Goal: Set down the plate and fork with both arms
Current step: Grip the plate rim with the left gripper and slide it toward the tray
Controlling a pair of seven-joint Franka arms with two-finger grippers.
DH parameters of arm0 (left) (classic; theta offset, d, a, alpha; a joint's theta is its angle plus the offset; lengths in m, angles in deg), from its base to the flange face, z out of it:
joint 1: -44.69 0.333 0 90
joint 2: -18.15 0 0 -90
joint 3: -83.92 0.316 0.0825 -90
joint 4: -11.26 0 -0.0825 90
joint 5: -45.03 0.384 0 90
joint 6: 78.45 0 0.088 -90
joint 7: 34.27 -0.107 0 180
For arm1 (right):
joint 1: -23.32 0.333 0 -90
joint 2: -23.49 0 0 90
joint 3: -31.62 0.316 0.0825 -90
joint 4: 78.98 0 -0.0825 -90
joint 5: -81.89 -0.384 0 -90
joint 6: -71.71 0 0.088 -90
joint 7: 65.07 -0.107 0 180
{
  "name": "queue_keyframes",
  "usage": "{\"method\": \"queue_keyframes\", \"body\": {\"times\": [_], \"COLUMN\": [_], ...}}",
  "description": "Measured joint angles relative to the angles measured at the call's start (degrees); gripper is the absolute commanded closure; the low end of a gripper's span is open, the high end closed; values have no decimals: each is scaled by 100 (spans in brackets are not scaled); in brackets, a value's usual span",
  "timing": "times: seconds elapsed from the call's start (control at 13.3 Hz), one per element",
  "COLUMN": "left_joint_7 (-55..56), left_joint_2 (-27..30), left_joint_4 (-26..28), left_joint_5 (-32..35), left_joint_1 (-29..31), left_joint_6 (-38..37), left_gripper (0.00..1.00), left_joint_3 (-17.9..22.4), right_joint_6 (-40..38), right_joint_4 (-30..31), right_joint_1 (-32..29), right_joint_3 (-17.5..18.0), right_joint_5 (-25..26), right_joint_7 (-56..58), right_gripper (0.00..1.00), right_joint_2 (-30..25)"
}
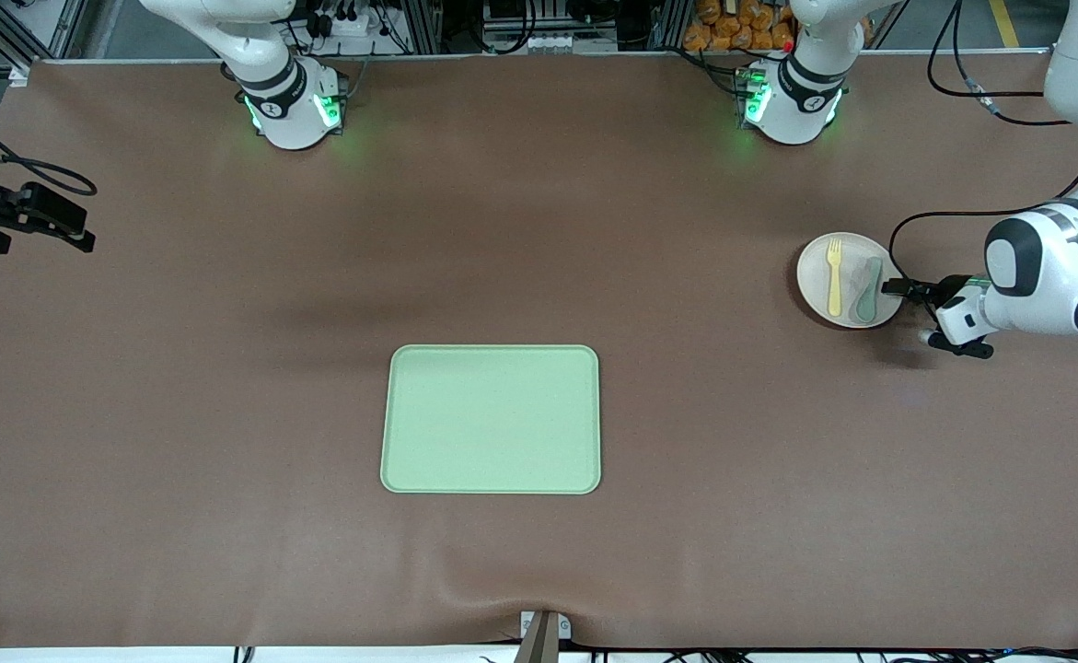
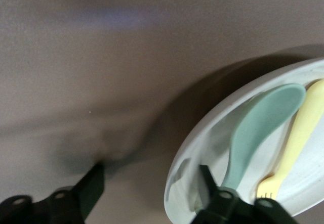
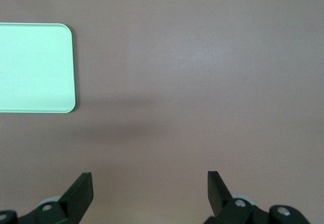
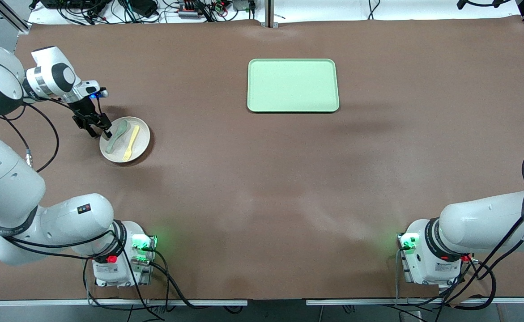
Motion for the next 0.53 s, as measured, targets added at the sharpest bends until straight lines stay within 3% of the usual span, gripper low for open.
{"method": "queue_keyframes", "body": {"times": [0.53], "left_joint_7": [233], "left_joint_2": [59], "left_joint_4": [-24], "left_joint_5": [-42], "left_joint_1": [-84], "left_joint_6": [-89], "left_gripper": [100], "left_joint_3": [-195], "right_joint_6": [-6], "right_joint_4": [0], "right_joint_1": [0], "right_joint_3": [2], "right_joint_5": [0], "right_joint_7": [1], "right_gripper": [0], "right_joint_2": [0]}}
